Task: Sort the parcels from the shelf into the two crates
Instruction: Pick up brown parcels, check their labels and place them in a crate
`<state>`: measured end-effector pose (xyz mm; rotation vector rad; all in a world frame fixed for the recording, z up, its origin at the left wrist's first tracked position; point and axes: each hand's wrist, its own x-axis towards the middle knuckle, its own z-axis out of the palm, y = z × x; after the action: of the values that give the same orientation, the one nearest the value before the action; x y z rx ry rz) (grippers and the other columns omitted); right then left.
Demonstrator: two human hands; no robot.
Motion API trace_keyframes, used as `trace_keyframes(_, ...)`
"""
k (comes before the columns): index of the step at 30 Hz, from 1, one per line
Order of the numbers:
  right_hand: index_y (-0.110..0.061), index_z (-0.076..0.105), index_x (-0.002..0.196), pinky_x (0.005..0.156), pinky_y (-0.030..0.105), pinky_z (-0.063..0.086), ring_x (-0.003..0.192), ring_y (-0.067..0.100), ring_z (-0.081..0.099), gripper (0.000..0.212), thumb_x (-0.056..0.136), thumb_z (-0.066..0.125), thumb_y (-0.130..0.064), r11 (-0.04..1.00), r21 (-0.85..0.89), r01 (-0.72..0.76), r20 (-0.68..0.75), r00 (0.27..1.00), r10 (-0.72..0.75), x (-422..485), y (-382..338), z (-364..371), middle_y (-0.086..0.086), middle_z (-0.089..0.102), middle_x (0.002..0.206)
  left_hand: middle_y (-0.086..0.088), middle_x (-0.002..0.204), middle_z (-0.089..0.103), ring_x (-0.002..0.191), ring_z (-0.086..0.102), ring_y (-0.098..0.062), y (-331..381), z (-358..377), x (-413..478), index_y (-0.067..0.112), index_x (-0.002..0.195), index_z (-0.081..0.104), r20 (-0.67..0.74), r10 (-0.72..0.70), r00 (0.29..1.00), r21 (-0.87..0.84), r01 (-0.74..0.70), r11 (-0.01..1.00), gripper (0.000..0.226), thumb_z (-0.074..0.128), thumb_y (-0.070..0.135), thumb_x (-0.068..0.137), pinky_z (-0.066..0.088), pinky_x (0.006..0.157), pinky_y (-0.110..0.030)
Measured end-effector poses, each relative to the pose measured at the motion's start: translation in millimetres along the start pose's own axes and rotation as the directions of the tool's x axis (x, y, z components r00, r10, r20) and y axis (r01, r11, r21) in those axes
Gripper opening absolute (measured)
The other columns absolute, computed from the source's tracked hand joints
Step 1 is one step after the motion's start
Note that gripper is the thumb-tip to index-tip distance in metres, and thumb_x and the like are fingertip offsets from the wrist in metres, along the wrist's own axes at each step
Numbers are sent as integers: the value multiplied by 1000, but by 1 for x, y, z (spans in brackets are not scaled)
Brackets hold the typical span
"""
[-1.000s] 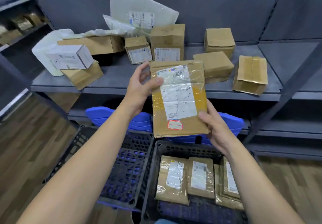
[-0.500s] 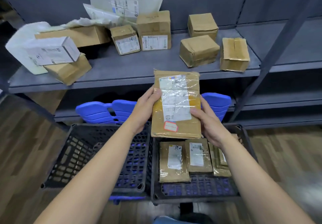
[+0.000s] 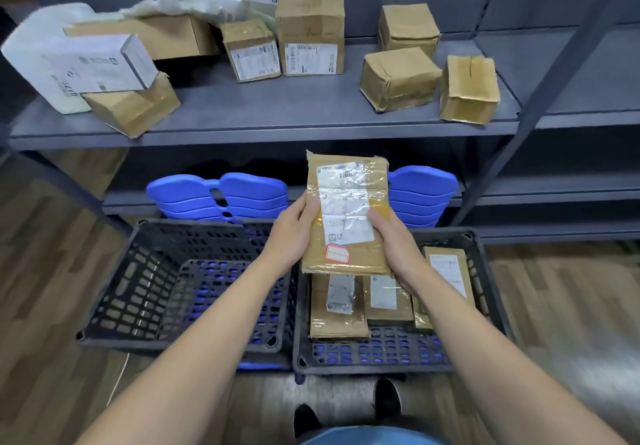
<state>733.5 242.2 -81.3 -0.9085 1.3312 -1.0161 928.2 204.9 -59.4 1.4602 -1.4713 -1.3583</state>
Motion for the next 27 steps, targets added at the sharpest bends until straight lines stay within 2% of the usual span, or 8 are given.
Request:
trace_keyframes(3,-49,49,147,115,52,43,131,14,60,59,92,53,-69,996,-65,-58,25,998,60,5,19,-11,-19,63,142,17,89,76,84,68,1,-17,14,-2,33,107,73,-100,54,994,239,-28,971,36,43,53,107,53,84,-34)
trace_keyframes(6,-49,40,153,120,52,37,140,13,51,70,88,49,-75,989,-106,-102,34,994,106,10,38,-24,-20,54,151,18,93,72,76,61,6,-27,32,-6,39,136,63,-85,16,996,370,17,929,40,39,54,108,43,71,-12)
trace_keyframes(8,-43,35,158,123,45,31,145,13,43,63,100,44,-66,985,-128,-118,50,991,125,14,49,-32,-17,46,157,17,113,67,93,63,-4,-36,40,-5,45,156,37,-4,-85,996,374,80,924,51,47,50,107,46,81,-19)
trace_keyframes(12,-35,29,161,111,28,24,148,10,34,53,110,38,-48,972,-177,-154,74,983,169,20,81,-41,-16,42,155,21,142,47,121,59,-2,-63,51,-8,40,160,-20,218,-258,941,395,157,905,130,85,26,85,44,96,-20)
trace_keyframes(14,-36,29,160,109,28,24,144,8,35,53,110,37,-50,959,-204,-198,69,974,216,21,100,-40,-18,42,147,19,157,37,133,49,8,-84,56,-13,52,151,-26,318,-205,926,365,79,927,148,95,22,72,43,104,-15)
trace_keyframes(17,-40,29,161,121,39,28,147,12,35,60,105,39,-61,942,-212,-260,53,960,277,26,129,-34,-21,39,153,4,172,-3,157,15,-12,-120,61,-15,50,146,-40,321,-257,911,595,17,803,169,102,40,55,28,125,-34)
trace_keyframes(21,-38,38,156,116,39,36,139,12,45,57,105,38,-62,911,-232,-340,31,934,356,38,155,-25,-14,47,155,-9,167,-3,152,25,-29,-157,69,-3,44,138,-50,272,-325,906,743,16,669,165,96,27,62,41,114,-39)
trace_keyframes(27,-37,30,160,122,49,31,148,21,38,67,102,33,-70,850,-317,-421,-18,899,438,66,189,-14,-8,39,162,-17,167,-21,152,25,-41,-203,82,19,20,156,-33,202,-334,921,849,5,528,145,87,25,74,44,114,-41)
